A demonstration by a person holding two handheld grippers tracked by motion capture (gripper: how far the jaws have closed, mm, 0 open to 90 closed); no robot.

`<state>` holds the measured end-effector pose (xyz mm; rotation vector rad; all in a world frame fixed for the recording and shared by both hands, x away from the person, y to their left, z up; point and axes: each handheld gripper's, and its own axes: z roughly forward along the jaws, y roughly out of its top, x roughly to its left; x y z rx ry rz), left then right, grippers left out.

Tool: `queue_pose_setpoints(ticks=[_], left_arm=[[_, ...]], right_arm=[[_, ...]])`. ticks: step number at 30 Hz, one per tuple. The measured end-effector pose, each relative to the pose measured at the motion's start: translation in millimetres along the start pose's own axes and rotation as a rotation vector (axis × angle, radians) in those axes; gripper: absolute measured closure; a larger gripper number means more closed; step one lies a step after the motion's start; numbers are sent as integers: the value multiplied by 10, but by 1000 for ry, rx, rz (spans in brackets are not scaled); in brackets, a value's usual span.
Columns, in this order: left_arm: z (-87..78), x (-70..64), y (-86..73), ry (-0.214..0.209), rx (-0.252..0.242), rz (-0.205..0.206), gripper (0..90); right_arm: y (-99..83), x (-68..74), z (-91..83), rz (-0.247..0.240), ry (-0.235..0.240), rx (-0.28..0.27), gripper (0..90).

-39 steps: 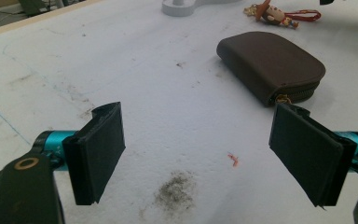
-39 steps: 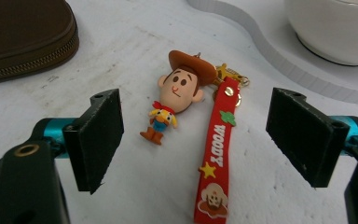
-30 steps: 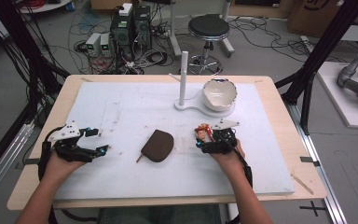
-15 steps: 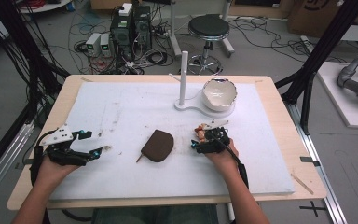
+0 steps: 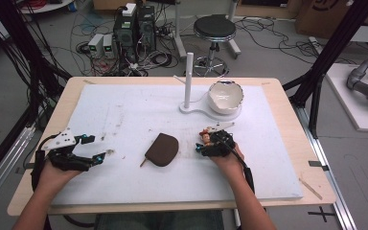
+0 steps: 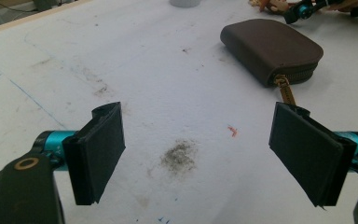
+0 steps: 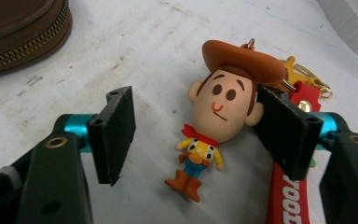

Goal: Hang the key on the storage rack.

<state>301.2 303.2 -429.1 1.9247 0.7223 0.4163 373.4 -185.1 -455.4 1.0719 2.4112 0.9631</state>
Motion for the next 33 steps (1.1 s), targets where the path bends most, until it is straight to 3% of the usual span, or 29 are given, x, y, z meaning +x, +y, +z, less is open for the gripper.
queue_pose_setpoints(ticks=[1,2,5,18,28,33], left_arm=[[0,-3,1,-1,-2,1,181],[0,-3,1,-1,-2,1,181],[2,-4,-4,1,0,1,181],[14,-18,-8,-1,13,11,181],[9,-12,-6,-2,7,10,181],[-2,-18,1,0,6,13,181]], right_arm=[[-5,-16,-11,21,-8,-6,407],[-5,-16,-11,21,-8,-6,407],[-23,-79,-32,56,-25,-16,546],[-6,-51,-49,29,-45,-14,588],[72,-73,-325,53,-39,-122,617],[100,-60,-407,45,-34,-146,618]])
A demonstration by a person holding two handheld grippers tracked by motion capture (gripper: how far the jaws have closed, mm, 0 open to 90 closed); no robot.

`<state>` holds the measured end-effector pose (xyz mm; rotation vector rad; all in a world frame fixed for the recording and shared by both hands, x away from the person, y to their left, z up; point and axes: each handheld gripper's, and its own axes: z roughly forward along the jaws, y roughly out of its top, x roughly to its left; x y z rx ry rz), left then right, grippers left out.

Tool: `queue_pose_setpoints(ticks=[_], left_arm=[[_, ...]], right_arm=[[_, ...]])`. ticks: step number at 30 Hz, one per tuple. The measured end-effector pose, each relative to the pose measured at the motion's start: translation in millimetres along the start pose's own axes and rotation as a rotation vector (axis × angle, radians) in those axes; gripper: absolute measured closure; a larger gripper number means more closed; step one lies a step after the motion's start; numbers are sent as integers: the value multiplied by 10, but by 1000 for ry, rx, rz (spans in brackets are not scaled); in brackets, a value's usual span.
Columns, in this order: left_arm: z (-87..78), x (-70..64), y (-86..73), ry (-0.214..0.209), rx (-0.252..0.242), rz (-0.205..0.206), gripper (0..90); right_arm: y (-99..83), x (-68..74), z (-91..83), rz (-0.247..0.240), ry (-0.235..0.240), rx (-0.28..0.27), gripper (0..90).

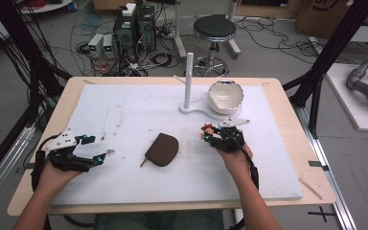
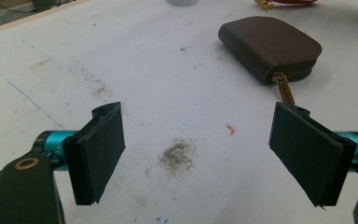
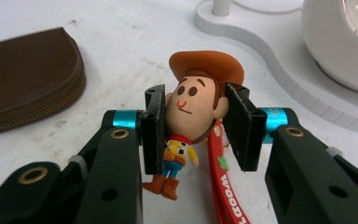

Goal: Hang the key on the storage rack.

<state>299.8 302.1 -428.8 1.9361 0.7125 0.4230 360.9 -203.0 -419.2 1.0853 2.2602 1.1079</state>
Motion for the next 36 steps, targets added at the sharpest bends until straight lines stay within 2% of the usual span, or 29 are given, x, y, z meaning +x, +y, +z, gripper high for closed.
queue_pose_setpoints(ticks=[4,5,9,11,13,14,16,17,28,36], left_arm=[[5,-6,0,-5,-3,1,181],[6,-8,1,-5,-4,0,181],[7,-7,4,-6,-2,5,181],[7,-9,3,-4,-2,2,181],[10,-9,1,-5,-4,-1,181],[11,-10,0,-4,-1,0,181],[10,-9,0,-4,0,1,181],[10,-10,1,-4,0,0,181],[16,-12,5,-5,-1,2,181],[13,-5,0,-3,0,1,181]], right_arm=[[51,25,-90,-7,8,-32,617],[86,35,-146,1,16,-54,618],[139,44,-221,5,24,-79,617],[196,54,-302,-4,33,-110,617],[213,61,-323,1,35,-112,617],[266,64,-378,-11,33,-135,617],[286,67,-396,-9,36,-139,617],[351,63,-435,-14,35,-155,617],[638,54,-545,-47,50,-186,617],[868,11,-595,-72,99,-192,617]])
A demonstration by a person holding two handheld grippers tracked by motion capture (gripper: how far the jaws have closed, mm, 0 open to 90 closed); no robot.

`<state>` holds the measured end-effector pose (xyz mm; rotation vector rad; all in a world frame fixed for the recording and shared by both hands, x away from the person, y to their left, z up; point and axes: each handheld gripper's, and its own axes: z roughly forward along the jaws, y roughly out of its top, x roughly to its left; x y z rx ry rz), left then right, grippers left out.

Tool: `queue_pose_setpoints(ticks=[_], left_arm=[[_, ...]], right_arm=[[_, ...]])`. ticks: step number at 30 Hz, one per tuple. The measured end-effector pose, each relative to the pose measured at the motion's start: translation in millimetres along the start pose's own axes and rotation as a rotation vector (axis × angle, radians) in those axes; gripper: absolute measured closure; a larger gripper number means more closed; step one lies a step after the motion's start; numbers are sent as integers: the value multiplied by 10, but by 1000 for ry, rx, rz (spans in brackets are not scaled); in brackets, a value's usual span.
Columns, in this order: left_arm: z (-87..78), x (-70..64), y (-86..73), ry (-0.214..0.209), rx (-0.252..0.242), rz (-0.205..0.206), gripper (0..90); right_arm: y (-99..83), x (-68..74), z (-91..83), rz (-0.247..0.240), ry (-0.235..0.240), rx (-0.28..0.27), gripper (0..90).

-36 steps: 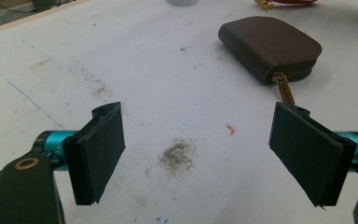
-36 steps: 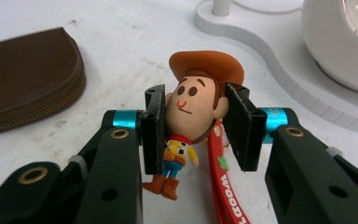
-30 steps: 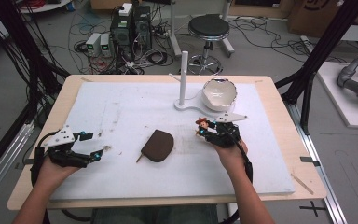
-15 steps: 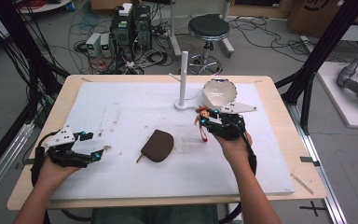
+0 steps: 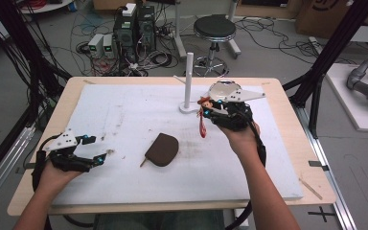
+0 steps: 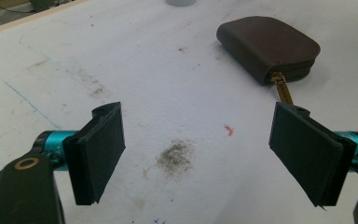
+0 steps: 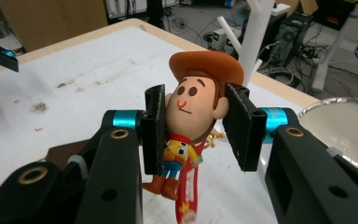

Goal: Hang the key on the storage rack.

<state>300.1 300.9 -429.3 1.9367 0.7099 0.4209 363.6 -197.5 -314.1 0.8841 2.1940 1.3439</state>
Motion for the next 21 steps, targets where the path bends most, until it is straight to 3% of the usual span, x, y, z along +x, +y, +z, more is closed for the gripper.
queue_pose_setpoints(ticks=[13,21], left_arm=[[13,8,-11,2,7,-3,181],[15,14,-16,1,10,-3,181]], right_arm=[[369,-170,6,-37,140,-12,617],[543,-201,72,-53,138,-8,617]])
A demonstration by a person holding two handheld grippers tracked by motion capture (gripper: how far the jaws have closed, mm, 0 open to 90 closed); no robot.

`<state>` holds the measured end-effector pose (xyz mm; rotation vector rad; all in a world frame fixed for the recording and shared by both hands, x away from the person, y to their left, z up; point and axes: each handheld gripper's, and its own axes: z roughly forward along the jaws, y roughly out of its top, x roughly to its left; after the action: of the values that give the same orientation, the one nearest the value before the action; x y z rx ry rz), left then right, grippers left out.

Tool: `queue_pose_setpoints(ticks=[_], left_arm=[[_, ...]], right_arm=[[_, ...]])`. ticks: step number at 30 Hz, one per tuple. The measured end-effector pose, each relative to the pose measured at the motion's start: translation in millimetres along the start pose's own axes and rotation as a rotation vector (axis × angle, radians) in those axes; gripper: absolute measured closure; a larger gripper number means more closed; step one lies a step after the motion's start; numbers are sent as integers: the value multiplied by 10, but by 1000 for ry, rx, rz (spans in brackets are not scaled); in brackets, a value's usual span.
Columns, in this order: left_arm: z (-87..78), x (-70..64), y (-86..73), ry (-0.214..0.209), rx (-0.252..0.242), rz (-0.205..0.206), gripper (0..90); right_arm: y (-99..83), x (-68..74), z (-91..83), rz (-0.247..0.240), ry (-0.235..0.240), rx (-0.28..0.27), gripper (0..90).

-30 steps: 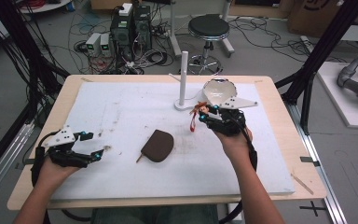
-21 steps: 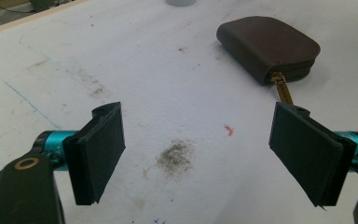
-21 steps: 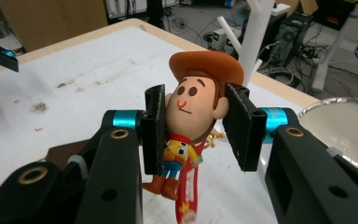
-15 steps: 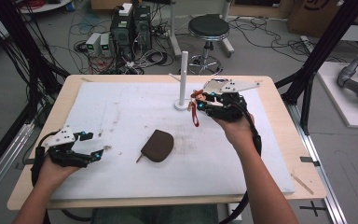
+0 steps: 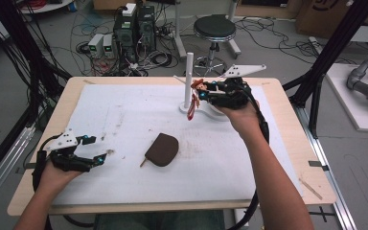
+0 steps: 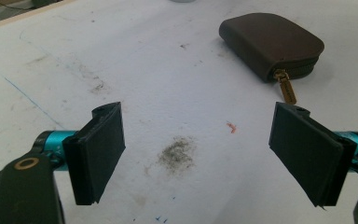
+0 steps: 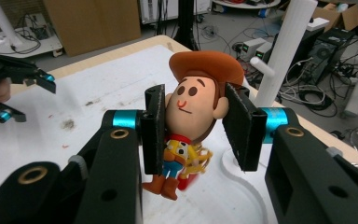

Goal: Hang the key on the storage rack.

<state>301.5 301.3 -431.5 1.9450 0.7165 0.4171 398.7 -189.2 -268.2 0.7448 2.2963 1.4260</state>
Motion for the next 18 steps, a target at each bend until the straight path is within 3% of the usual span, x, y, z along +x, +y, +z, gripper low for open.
queue_pose_setpoints(ticks=[18], left_arm=[[-11,29,-18,6,-2,-10,181]], right_arm=[[253,-129,271,-15,-47,7,617]])
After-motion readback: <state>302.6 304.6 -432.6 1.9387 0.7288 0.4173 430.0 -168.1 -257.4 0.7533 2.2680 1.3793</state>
